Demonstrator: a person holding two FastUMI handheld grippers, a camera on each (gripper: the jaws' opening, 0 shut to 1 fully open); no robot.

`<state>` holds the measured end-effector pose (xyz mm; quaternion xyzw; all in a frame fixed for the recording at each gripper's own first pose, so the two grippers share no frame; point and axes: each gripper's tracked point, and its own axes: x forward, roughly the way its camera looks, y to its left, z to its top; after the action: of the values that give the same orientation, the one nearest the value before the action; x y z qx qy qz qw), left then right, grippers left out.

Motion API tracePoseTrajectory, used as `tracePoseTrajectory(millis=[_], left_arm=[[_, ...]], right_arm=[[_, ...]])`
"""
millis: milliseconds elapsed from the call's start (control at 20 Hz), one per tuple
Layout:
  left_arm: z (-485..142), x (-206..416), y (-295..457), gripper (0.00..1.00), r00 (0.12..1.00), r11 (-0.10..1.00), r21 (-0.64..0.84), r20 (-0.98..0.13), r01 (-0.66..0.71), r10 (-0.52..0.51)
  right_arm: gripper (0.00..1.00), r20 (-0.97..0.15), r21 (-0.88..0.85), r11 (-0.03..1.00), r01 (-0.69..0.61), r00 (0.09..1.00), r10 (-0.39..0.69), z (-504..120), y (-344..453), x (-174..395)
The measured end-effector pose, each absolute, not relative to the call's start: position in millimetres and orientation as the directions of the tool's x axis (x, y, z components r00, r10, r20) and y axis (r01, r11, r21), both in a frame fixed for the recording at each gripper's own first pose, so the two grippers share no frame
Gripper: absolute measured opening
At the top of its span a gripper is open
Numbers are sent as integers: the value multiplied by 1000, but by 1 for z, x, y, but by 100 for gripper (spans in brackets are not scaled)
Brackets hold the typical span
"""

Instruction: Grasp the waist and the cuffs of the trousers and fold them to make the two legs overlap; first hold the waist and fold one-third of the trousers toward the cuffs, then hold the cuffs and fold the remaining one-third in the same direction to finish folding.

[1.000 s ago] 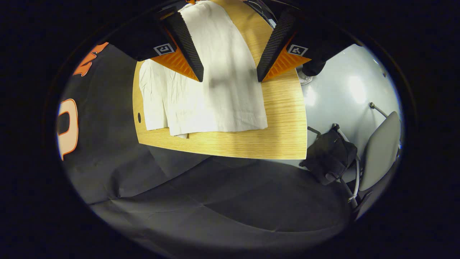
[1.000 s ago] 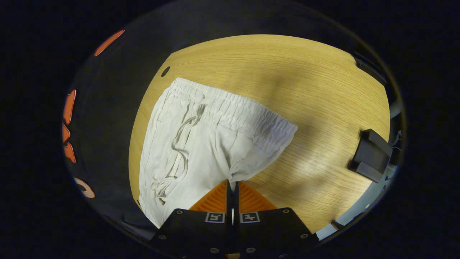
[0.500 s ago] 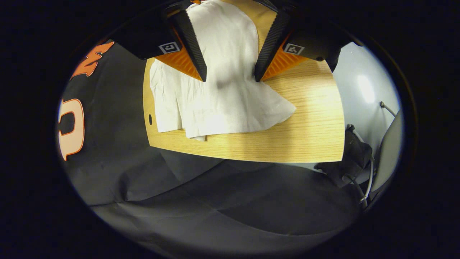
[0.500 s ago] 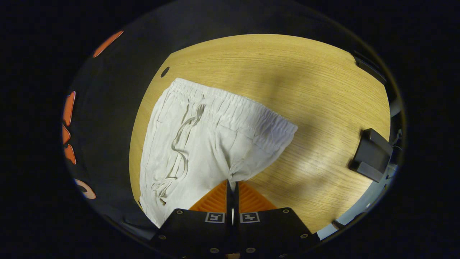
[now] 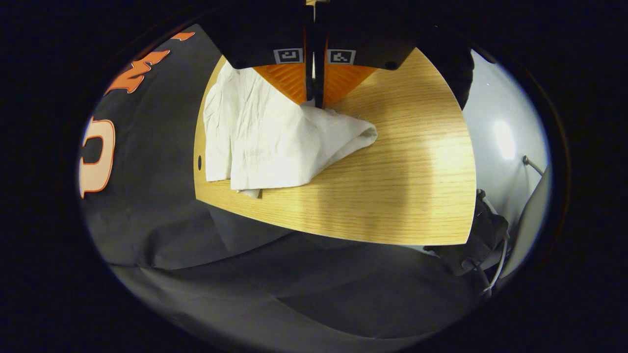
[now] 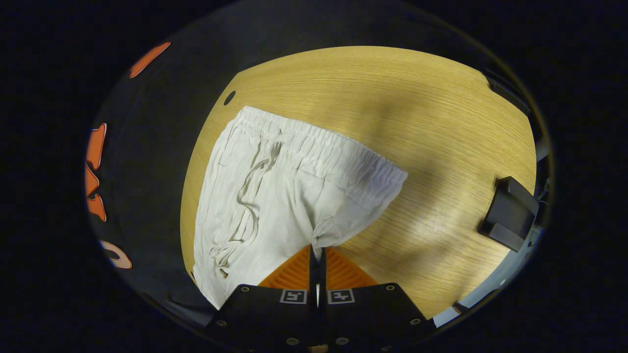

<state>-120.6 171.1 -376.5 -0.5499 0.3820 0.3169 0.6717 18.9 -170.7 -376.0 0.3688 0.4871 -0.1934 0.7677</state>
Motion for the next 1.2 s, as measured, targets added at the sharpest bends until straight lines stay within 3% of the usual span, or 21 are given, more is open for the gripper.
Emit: tracePoseTrajectory(millis=[200, 400, 700, 1200], left_arm=[[-362, -120, 163, 4, 491, 262, -472, -871, -842, 8], [-330, -116, 150, 4, 549, 201, -538, -836, -819, -1], [-270, -110, 144, 4, 616, 220, -599, -787, -770, 15], [-219, 1, 142, 4, 663, 302, -639, -748, -708, -27]], right_arm=[[1, -889, 374, 686, 624, 453, 72, -366, -173, 14], [1, -871, 439, 634, 636, 475, 126, -348, -169, 16], [1, -865, 465, 622, 631, 474, 166, -328, -171, 23], [1, -842, 509, 603, 614, 500, 202, -268, -139, 97]])
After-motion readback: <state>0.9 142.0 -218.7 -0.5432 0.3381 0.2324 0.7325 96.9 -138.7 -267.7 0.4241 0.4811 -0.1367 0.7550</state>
